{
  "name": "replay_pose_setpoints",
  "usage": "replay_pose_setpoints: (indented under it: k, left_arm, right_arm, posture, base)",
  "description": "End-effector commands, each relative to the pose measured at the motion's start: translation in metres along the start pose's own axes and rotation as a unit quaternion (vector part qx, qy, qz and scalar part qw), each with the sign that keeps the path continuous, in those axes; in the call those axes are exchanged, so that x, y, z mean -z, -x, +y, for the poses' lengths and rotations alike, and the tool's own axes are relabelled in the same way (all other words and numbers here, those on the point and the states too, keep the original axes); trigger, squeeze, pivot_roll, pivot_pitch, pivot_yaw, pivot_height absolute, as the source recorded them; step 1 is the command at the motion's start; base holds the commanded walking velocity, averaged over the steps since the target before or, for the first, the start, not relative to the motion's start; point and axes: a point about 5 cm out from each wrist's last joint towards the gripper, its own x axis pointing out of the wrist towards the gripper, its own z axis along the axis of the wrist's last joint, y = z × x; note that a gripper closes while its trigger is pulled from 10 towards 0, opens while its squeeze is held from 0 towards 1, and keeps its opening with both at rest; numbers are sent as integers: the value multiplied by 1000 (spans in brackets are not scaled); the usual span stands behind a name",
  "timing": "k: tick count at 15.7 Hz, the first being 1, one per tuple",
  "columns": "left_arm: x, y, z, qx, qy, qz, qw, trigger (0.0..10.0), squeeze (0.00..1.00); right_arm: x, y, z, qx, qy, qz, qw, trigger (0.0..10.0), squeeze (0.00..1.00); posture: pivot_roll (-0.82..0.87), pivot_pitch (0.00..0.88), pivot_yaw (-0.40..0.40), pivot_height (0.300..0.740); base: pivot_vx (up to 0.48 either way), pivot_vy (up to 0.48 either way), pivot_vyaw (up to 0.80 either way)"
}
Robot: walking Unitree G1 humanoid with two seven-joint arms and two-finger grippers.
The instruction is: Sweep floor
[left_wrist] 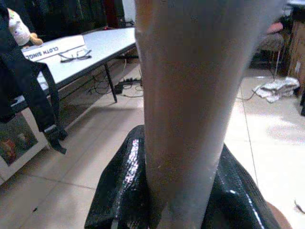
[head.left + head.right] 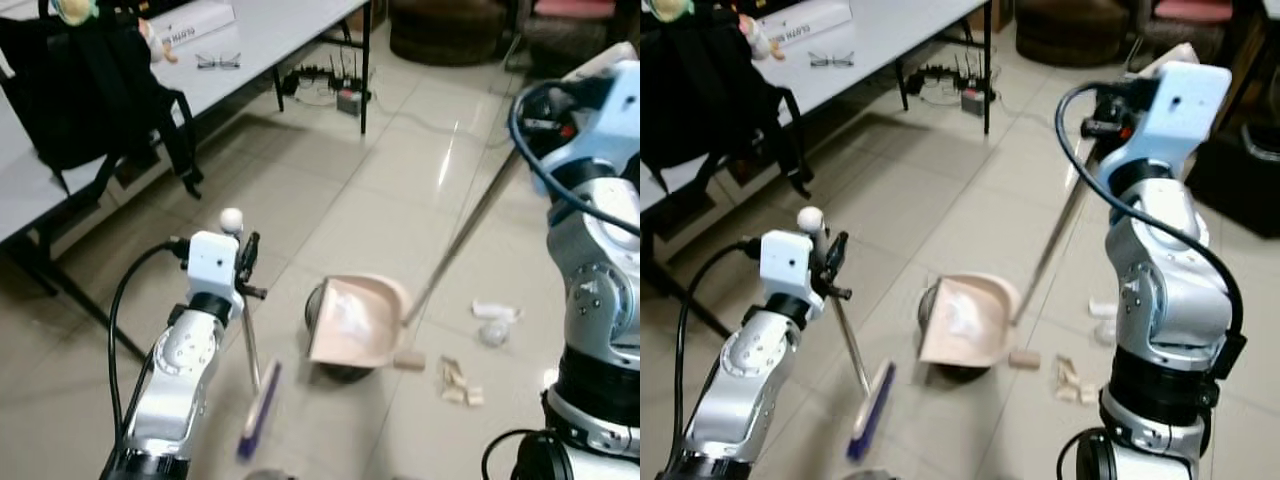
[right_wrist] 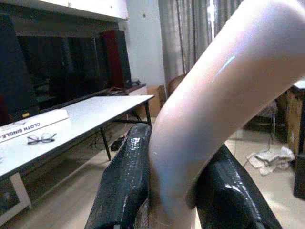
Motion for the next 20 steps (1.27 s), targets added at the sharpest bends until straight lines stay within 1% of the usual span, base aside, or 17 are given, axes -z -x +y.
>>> replay_pose_setpoints:
  k: [1,3,6,9,12,15,16,19,20]
  left_arm:
    - [-8,-1,10,-12,-21,-15,1000,10000,0]
    - [-8,-1,10,-11,-23,-16,1000,10000,0]
    - [-8,-1,10,-10,-23,-17,1000,10000,0]
    - [-7,0,9,2,-9,-18,1000,10000,0]
    - [-5,0,7,6,-8,-13,1000,10000,0]
    - [-4,0,7,6,-7,-10,1000,10000,0]
    - [-4,0,7,6,-7,-10,1000,10000,0]
    - [-4,-1,7,9,-8,-9,1000,10000,0]
    - [-4,-2,7,9,-8,-9,1000,10000,0]
  right_arm:
    - [-11,0,11,-20,-26,-33,999,10000,0]
    - [-11,0,9,-18,-32,-35,999,10000,0]
    - [-12,1,7,-16,-29,-37,999,10000,0]
    - [-14,3,7,-21,-17,-46,999,10000,0]
    - [-14,4,8,-26,-8,-59,998,10000,0]
    - [-15,4,8,-33,18,-66,997,10000,0]
    - [-15,4,10,-39,28,-69,996,10000,0]
    - [-14,6,23,-77,54,-82,992,10000,0]
    - [-13,7,28,-95,69,-86,989,10000,0]
  posture:
    - [-37,53,54,740]
    - [-36,49,55,740]
    - [-35,43,59,740]
    - [-35,39,63,740]
    - [-35,41,61,740]
    - [-34,45,61,740]
    - [-33,45,61,740]
    - [-33,48,61,740]
    - [-32,49,59,740]
  base:
    - [446,0,0]
    - [448,0,0]
    - [447,0,0]
    - [0,0,0]
    - [0,0,0]
    - [0,0,0]
    - [0,0,0]
    - [0,0,0]
    - [0,0,0]
